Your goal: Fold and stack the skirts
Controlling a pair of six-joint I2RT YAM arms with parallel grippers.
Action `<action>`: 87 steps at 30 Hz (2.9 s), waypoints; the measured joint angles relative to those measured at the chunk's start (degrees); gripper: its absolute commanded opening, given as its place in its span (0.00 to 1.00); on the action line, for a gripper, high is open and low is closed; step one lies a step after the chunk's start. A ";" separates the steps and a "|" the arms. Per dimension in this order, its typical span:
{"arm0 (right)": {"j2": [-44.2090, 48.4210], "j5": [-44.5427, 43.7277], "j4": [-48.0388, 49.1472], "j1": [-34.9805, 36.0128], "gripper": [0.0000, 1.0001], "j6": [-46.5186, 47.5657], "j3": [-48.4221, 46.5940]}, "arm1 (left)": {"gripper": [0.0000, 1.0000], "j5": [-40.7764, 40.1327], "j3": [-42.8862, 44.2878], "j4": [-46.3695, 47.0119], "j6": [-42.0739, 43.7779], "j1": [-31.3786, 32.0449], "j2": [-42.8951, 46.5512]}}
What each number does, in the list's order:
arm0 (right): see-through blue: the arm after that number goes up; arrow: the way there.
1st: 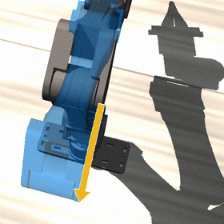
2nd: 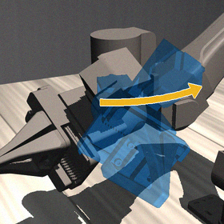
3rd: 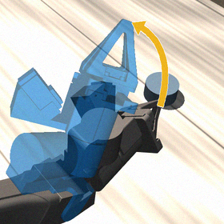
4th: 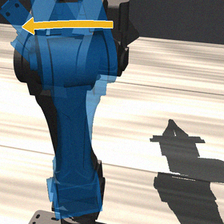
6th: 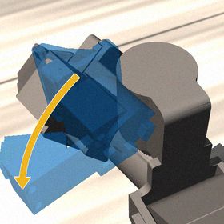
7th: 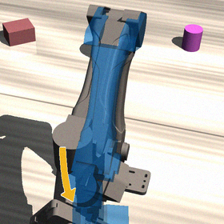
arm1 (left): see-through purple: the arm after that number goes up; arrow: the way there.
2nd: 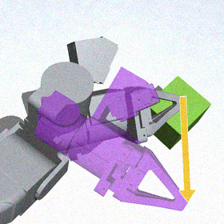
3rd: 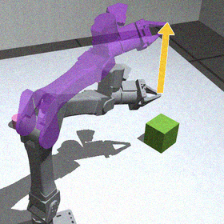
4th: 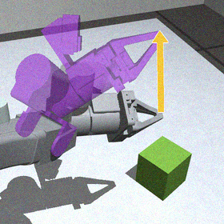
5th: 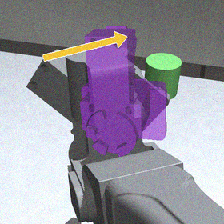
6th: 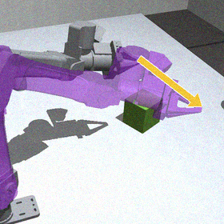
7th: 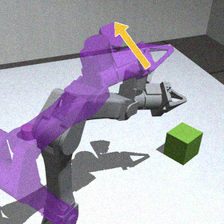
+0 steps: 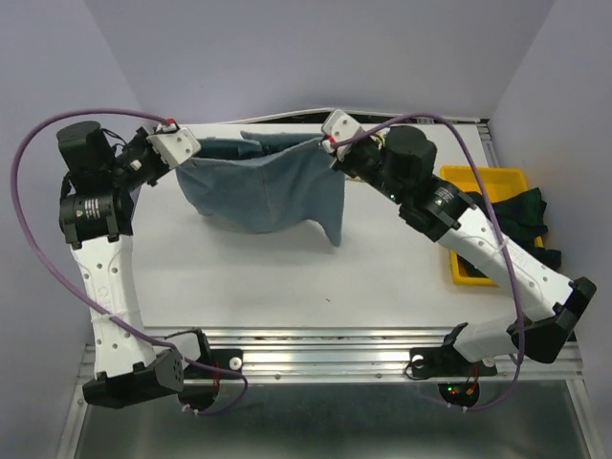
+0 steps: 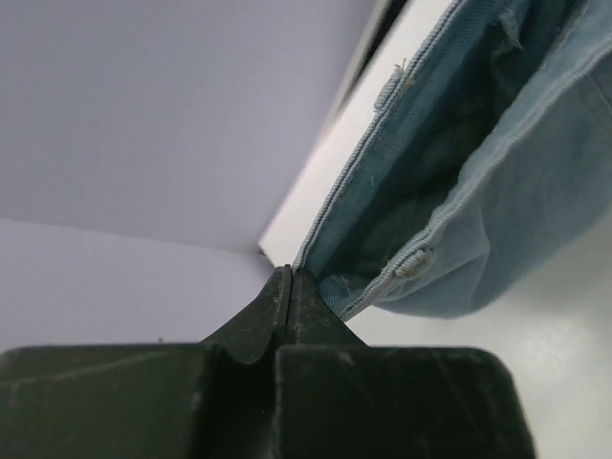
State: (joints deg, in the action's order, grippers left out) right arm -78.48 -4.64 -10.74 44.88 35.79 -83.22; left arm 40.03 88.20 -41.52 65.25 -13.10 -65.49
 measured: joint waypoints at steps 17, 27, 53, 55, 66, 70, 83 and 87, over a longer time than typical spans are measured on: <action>-3.65 -1.09 2.45 -0.33 0.01 1.49 -13.42 | 0.00 -3.76 1.33 15.08 -13.68 -0.15 8.02; -37.27 2.58 4.68 -9.35 0.01 0.55 -41.31 | 0.00 -7.10 10.56 24.33 -24.02 -0.07 -20.57; -24.68 25.16 21.35 -11.15 0.01 18.23 17.57 | 0.00 -5.66 -34.91 25.35 -0.55 0.26 -16.33; -23.63 26.77 16.41 -9.84 0.01 19.45 22.93 | 0.00 -5.97 -41.11 19.21 5.55 0.28 -14.01; 0.72 26.23 -1.29 4.28 0.84 19.37 31.85 | 0.80 -13.75 -43.78 0.85 26.62 -2.19 4.81; 1.70 23.76 -7.67 7.32 0.81 14.80 31.04 | 0.81 -15.34 -43.45 -6.16 30.42 -2.49 10.05; -27.45 13.03 -11.41 -1.09 0.47 -2.16 3.74 | 0.51 -10.58 -25.24 1.05 -0.35 -2.25 -12.96; -37.48 11.91 -11.65 -4.66 0.45 -3.96 -3.15 | 0.49 -10.97 -25.51 5.46 -10.99 -0.22 -18.21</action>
State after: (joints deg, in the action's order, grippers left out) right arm -115.96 7.27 -22.39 40.23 31.83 -86.37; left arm 29.06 62.70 -36.05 54.26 -13.32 -83.70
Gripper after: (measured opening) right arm 0.454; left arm 0.508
